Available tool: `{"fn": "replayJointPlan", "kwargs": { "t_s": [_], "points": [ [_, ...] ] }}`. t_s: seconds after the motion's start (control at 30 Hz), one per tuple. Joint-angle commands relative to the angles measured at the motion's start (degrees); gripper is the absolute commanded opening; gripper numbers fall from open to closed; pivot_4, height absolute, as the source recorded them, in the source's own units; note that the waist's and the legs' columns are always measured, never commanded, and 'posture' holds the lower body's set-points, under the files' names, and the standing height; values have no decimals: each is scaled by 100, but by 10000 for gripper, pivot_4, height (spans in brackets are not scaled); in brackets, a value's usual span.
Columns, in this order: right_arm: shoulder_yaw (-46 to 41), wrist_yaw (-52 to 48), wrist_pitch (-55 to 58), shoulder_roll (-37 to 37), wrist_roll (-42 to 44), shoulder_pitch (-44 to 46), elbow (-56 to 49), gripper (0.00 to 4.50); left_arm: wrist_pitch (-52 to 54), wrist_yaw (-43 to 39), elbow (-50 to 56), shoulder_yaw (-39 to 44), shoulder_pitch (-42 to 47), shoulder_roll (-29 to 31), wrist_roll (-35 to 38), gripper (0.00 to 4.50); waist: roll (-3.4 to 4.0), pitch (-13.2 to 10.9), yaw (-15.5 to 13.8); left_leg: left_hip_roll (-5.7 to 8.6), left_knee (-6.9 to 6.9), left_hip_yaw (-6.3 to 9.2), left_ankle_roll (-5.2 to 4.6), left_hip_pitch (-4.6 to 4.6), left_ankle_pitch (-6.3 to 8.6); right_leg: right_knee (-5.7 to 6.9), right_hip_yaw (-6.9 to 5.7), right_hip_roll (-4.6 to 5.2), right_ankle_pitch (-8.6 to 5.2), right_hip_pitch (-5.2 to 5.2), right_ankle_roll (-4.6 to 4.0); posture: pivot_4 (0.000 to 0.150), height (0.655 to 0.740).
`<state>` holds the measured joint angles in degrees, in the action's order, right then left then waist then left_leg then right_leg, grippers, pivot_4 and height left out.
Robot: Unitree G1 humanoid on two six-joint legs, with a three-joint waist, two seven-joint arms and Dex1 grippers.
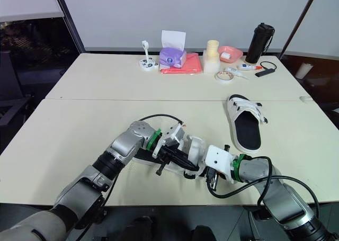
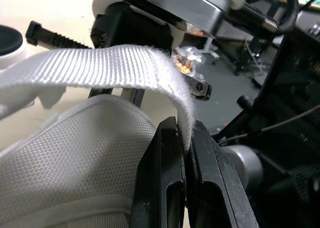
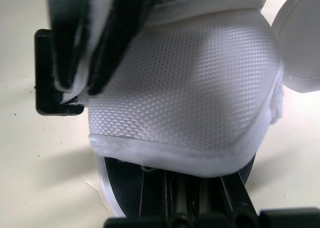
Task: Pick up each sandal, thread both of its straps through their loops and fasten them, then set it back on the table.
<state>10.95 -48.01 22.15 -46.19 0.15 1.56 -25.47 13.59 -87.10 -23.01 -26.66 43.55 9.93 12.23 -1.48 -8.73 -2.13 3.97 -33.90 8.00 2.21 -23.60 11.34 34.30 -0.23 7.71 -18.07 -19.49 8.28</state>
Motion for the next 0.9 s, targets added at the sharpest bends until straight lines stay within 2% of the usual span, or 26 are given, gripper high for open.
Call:
{"fn": "replayJointPlan", "kwargs": {
  "t_s": [0.03, 0.33, 0.47, 0.9],
  "points": [
    [439, -44, 358, -22, -246, -319, 457, 0, -224, -34, -48, -268, -34, -14, -274, 764, -2, 3, -1, 0, 0, 0, 0, 0, 0, 0, 0, 0, 0, 0, 0, 1500, 7400],
    [451, -33, 337, -15, -254, -295, 486, 0, -629, -146, 107, -390, -224, 97, -327, 764, 0, 4, 1, 0, 0, 0, 0, 0, 0, -1, 0, 1, 0, 1, 0, 1500, 7400],
    [443, -39, 347, -31, -242, -324, 458, 0, -1170, -158, 28, -288, -292, 126, -343, 764, 1, 4, 1, 0, 0, 1, 0, 0, 0, 0, 0, 1, 0, 1, 0, 1500, 7400],
    [479, -48, 332, -14, -253, -298, 495, 0, -1539, -315, 151, -431, -482, 353, -436, 764, 2, 4, 3, 0, 0, 2, -1, 0, 0, 0, 0, 0, 0, 1, 0, 1500, 7400]
  ]
}}
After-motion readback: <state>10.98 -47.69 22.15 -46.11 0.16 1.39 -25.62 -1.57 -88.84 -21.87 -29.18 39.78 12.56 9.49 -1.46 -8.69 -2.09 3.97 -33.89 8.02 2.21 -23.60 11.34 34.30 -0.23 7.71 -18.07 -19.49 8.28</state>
